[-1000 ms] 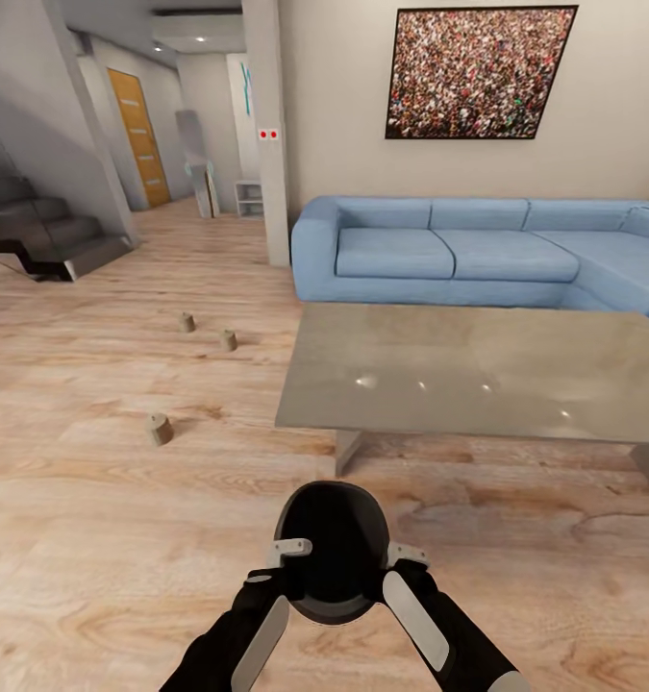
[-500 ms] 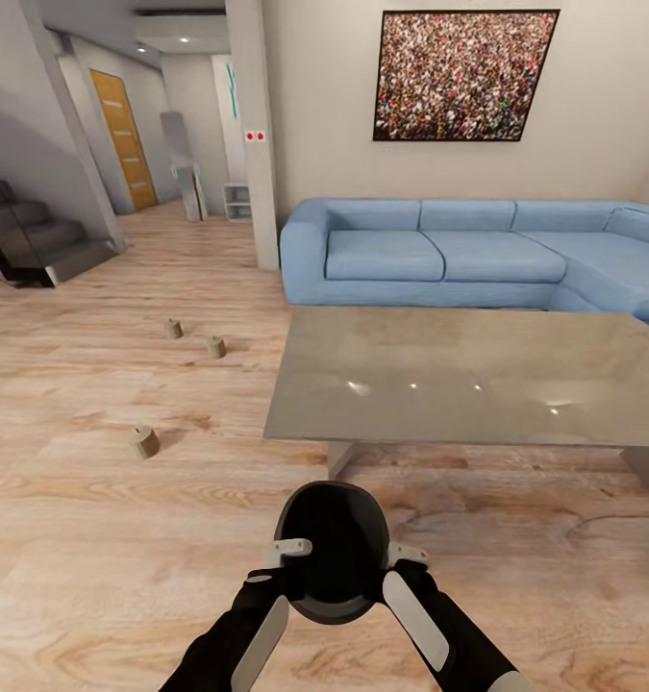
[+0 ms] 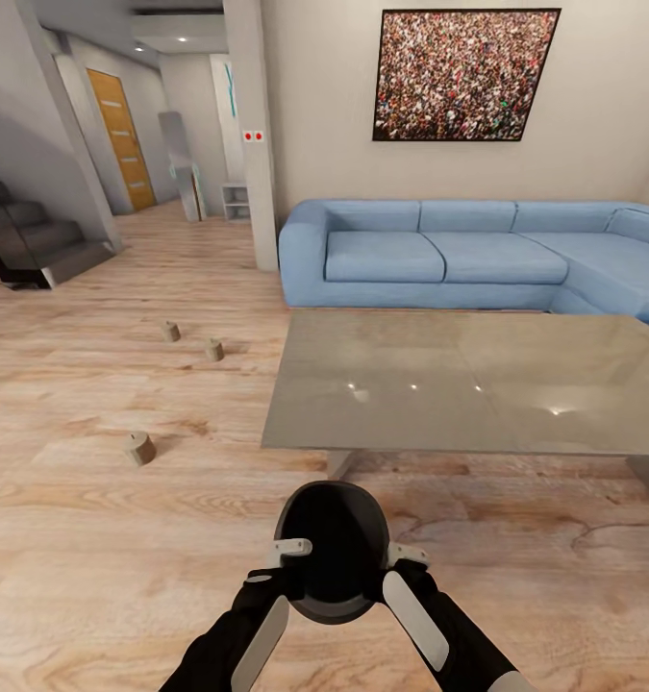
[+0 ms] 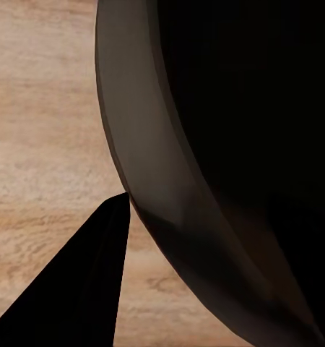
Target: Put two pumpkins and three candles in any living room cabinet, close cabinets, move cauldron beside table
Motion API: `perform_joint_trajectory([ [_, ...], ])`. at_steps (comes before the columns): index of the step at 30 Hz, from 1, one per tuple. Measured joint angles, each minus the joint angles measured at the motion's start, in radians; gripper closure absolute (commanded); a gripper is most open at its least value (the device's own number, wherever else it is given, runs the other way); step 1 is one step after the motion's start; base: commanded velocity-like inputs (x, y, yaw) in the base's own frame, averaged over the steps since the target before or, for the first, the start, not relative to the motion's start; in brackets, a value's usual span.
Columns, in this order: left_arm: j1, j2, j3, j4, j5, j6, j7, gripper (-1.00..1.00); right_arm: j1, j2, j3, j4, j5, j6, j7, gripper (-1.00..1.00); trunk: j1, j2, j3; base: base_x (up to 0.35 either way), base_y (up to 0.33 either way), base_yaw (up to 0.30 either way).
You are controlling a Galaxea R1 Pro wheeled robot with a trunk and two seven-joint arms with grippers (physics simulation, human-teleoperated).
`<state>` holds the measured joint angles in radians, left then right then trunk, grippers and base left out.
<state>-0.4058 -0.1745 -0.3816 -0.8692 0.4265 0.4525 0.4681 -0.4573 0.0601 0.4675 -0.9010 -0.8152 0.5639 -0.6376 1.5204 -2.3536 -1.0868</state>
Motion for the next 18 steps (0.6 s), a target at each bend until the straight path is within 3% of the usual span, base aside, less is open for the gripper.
perform_joint_trajectory([
  [18,0.000,0.000,0.000,0.000,0.000,0.000,0.000,1.00,0.000,0.000,0.000,0.000,0.000,0.000,0.000,1.00,0.000,0.000,0.000,0.042,0.000,0.000],
])
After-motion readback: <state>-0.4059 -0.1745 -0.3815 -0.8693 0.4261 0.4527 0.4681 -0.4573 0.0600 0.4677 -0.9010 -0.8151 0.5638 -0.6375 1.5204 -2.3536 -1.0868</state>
